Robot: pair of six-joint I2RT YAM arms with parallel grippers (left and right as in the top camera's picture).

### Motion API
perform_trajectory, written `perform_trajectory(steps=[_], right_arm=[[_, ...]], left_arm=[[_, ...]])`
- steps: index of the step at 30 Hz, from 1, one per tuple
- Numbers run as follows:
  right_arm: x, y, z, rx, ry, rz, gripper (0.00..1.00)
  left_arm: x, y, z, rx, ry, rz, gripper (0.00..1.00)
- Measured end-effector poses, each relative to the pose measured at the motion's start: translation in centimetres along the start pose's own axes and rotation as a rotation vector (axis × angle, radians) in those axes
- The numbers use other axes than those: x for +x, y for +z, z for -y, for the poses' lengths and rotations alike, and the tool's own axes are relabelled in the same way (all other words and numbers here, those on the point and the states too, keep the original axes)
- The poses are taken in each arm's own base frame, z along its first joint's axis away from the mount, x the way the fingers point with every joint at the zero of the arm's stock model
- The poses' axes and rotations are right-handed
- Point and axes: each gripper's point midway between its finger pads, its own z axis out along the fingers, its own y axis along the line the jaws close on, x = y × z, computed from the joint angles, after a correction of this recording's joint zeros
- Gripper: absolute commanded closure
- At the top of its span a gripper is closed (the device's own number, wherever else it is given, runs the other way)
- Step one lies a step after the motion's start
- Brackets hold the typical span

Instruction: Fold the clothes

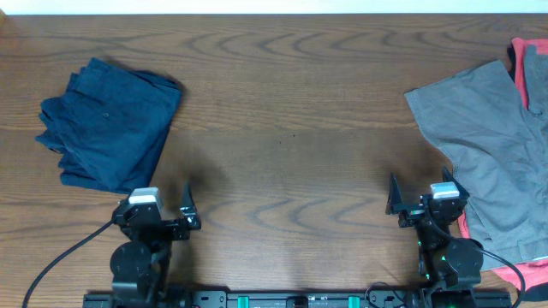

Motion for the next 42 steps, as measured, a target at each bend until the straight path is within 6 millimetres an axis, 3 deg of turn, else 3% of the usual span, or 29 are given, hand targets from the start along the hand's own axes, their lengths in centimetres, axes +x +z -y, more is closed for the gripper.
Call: perform_trajectory(steps=[6, 10, 42], right_arm=[[0.0, 0.0, 0.0, 0.000, 0.000, 0.000, 0.01], [0.0, 0.0, 0.0, 0.000, 0.000, 0.000, 0.01], [0.0, 0.0, 0.0, -0.002, 0.000, 0.001, 0.01]], left_arm=[[-0.3, 2.0, 0.2, 0.012, 0.039, 0.130, 0.02], [1.3, 3.2, 0.1, 0.013, 0.056, 0.145, 0.02], [1.5, 3.2, 0.2, 0.012, 0.120, 0.140, 0.02]])
